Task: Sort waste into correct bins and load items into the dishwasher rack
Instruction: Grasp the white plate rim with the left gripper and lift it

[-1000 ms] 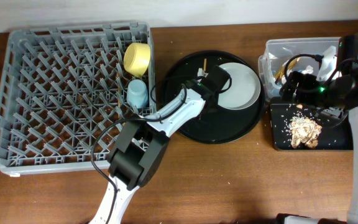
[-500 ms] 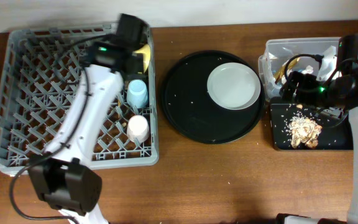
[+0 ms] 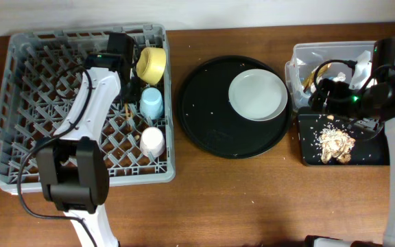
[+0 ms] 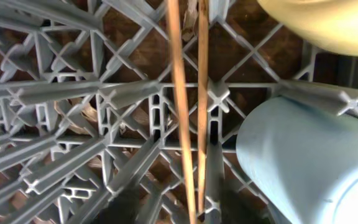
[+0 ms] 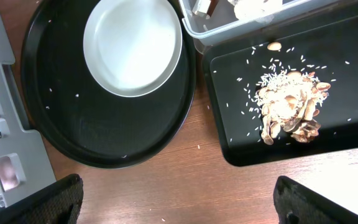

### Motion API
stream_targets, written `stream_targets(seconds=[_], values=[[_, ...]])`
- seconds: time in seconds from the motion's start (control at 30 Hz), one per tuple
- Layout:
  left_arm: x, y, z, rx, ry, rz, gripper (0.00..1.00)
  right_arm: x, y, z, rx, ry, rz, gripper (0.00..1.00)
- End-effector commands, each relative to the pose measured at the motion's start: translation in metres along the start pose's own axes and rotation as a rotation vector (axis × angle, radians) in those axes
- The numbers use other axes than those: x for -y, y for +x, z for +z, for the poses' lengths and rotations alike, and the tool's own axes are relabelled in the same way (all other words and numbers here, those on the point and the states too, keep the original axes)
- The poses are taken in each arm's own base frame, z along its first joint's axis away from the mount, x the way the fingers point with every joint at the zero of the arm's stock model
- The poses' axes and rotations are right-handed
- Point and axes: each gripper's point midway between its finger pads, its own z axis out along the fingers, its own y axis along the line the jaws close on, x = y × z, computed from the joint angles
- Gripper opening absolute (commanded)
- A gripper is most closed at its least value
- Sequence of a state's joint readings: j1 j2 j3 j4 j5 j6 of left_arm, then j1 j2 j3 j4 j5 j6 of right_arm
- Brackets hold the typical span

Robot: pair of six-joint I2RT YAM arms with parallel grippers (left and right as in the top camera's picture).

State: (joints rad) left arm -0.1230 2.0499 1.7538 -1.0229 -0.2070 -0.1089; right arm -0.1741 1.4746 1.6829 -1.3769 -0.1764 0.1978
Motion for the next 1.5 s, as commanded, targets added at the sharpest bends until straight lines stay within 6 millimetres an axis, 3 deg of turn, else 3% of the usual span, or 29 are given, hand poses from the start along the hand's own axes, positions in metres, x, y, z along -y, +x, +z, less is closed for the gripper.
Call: stream_targets(seconds=[0.0,0.07,0.17,0.23,0.27,0.37,0.43,0.47,0.57,0.7,0.8,0.93,1.1,1.2,1.3,1.4,1.47], values=[[-0.001,-0.002,-0.001,0.002,0.007,0.003,0.59,0.003,-0.002,-0.002,0.009,0.012,-0.009,0.98],[-0.004,-0.011,-0.019,0.028,0.010,-0.002,0.60,0.003,-0.002,-0.002,0.009,0.012,-0.009,0.98],[-0.001,-0.029,-0.072,0.117,0.034,0.002,0.60,0.003,-0.002,-0.002,0.009,0.012,-0.009,0.98],[0.032,-0.034,-0.100,0.176,0.144,0.042,0.60,0.002,-0.002,-0.002,0.009,0.012,-0.009,0.98],[0.060,-0.032,-0.109,0.190,0.219,0.083,0.59,0.003,-0.002,-0.002,0.009,0.012,-0.009,0.98],[0.127,-0.026,-0.113,0.203,0.314,0.132,0.59,0.003,-0.002,-0.002,0.009,0.012,-0.009,0.98],[0.175,-0.023,-0.109,0.213,0.359,0.120,0.58,0.002,-0.002,-0.002,0.009,0.012,-0.009,0.98],[0.190,-0.022,-0.105,0.216,0.371,0.119,0.57,0.002,-0.002,-0.002,0.009,0.012,-0.009,0.98],[0.241,-0.016,-0.073,0.208,0.378,0.135,0.55,0.003,-0.002,-0.002,0.009,0.012,-0.009,0.98],[0.282,-0.007,-0.015,0.163,0.376,0.069,0.53,0.003,-0.002,-0.002,0.009,0.012,-0.009,0.98],[0.306,-0.011,0.002,0.197,0.409,0.046,0.51,0.003,-0.002,-0.002,0.009,0.012,-0.009,0.98],[0.327,-0.012,0.001,0.239,0.439,0.056,0.47,0.003,-0.002,-0.002,0.009,0.012,-0.009,0.98],[0.336,0.003,0.036,0.189,0.405,0.003,0.45,0.003,-0.002,-0.002,0.009,0.012,-0.009,0.98],[0.337,0.004,0.039,0.186,0.402,0.004,0.33,0.003,-0.002,-0.002,0.009,0.012,-0.009,0.99],[0.337,0.010,0.051,0.168,0.391,0.008,0.03,0.002,-0.002,-0.002,0.009,0.012,-0.009,0.98],[0.337,0.010,0.052,0.166,0.389,0.009,0.01,0.003,-0.002,-0.002,0.009,0.012,-0.009,0.99],[0.338,0.004,0.042,0.181,0.398,0.007,0.01,0.003,-0.002,-0.002,0.009,0.012,-0.009,0.98]])
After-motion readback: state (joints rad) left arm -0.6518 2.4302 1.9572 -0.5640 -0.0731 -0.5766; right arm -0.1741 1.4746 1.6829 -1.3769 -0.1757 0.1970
